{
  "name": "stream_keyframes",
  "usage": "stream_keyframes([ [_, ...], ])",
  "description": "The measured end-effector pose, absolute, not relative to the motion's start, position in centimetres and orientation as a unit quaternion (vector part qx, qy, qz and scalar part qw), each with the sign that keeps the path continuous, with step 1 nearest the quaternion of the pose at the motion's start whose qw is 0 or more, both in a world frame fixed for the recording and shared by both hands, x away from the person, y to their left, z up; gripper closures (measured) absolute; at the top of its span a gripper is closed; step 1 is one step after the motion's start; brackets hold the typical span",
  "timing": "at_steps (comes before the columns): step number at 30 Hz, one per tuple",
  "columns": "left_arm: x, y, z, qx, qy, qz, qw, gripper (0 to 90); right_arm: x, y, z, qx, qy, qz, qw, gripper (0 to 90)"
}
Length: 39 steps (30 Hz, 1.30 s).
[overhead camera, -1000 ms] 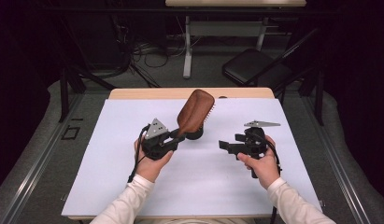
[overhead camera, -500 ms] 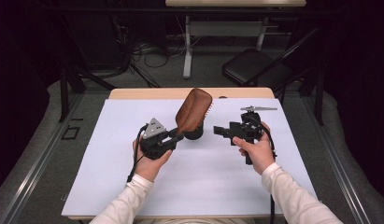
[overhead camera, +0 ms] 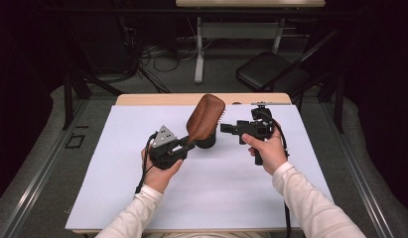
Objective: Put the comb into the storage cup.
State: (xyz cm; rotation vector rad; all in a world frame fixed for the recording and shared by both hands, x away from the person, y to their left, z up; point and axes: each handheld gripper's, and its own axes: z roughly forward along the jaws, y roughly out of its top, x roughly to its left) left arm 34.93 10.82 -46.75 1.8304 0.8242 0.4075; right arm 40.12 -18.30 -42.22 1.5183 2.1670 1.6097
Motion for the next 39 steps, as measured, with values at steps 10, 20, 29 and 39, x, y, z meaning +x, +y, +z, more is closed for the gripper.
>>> stream_keyframes([
  [10, 34.9, 10.6, -46.9, 0.766, 0.342, 0.168, 0.518, 72.3, 40.7, -17.7, -41.7, 0.49, 0.691, 0.531, 0.015, 14.5],
  [20, 34.8, 10.3, -47.0, 0.769, 0.337, 0.168, 0.517, 72.3, 41.3, -17.1, -41.6, 0.494, 0.688, 0.531, 0.013, 14.5],
  [29, 34.7, 10.0, -47.2, 0.771, 0.334, 0.165, 0.517, 72.3, 41.9, -16.9, -41.6, 0.498, 0.684, 0.533, 0.003, 14.5],
  [39, 34.6, 9.6, -47.4, 0.774, 0.328, 0.163, 0.516, 72.3, 42.3, -16.7, -41.9, 0.5, 0.68, 0.536, -0.007, 14.6],
])
